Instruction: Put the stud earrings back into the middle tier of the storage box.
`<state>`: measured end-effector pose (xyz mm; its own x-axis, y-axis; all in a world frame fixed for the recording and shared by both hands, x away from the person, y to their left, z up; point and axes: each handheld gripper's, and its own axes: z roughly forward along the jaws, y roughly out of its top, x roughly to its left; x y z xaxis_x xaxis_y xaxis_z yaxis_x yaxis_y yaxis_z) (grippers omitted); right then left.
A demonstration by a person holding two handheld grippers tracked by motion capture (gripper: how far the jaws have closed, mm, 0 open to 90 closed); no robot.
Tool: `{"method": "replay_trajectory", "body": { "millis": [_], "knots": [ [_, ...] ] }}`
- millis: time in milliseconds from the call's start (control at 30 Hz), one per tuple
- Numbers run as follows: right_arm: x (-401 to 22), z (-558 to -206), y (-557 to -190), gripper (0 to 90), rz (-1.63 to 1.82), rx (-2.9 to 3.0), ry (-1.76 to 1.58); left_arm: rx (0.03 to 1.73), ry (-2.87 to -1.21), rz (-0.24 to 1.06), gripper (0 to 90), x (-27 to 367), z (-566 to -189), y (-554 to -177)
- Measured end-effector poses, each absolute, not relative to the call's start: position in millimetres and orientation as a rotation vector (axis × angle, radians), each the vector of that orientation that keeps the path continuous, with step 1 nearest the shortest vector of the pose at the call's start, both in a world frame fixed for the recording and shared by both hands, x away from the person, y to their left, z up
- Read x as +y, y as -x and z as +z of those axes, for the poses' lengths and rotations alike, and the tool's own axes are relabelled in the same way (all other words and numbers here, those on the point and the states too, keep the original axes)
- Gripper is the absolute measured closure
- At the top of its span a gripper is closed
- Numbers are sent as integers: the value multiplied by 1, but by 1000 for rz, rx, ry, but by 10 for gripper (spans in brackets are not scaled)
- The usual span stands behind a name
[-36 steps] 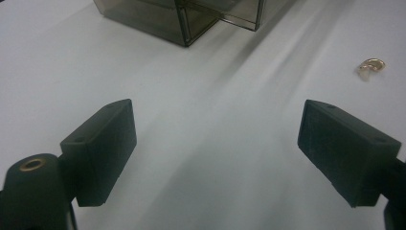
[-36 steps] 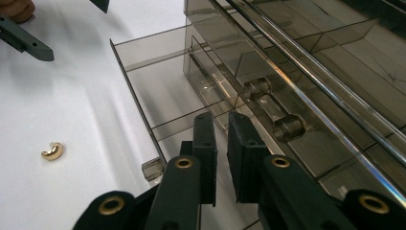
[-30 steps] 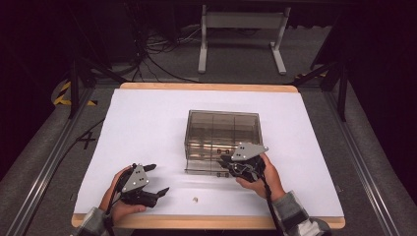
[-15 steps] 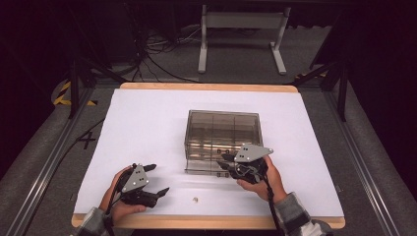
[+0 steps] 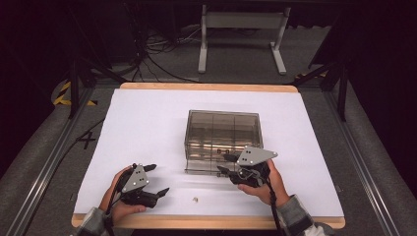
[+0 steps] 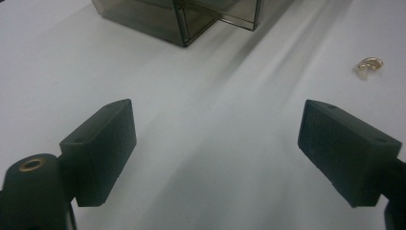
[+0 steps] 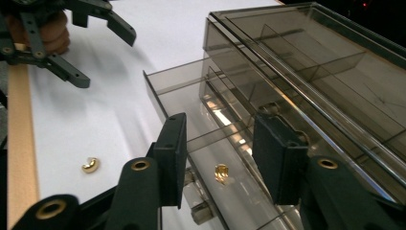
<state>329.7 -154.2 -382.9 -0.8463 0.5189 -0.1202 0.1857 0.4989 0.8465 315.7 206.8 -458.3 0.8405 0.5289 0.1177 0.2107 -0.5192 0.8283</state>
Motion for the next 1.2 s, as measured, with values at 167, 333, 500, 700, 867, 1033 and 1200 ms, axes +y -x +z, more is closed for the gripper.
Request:
{"method": "replay_trajectory", "body": {
  "millis": [167, 333, 500, 700, 867, 1033, 1200],
  "knots": [
    [-152, -383, -324, 540, 1290, 2406, -558, 538, -2118, 449, 135, 207, -458, -316],
    [-148, -384, -319, 518, 1298, 2421, -532, 536, -2120, 448, 134, 207, -458, -316],
    [-141, -385, -311, 493, 1318, 2445, -486, 540, -2117, 448, 134, 207, -458, -316],
    [-127, -390, -300, 489, 1319, 2486, -422, 540, -2115, 448, 132, 208, -458, -316],
    [-116, -396, -293, 511, 1317, 2519, -379, 541, -2115, 443, 132, 208, -458, -316],
    [-107, -405, -289, 543, 1301, 2557, -353, 539, -2120, 444, 132, 208, -458, -316],
    [-99, -418, -289, 617, 1285, 2617, -332, 539, -2121, 442, 132, 207, -458, -316]
  ]
}}
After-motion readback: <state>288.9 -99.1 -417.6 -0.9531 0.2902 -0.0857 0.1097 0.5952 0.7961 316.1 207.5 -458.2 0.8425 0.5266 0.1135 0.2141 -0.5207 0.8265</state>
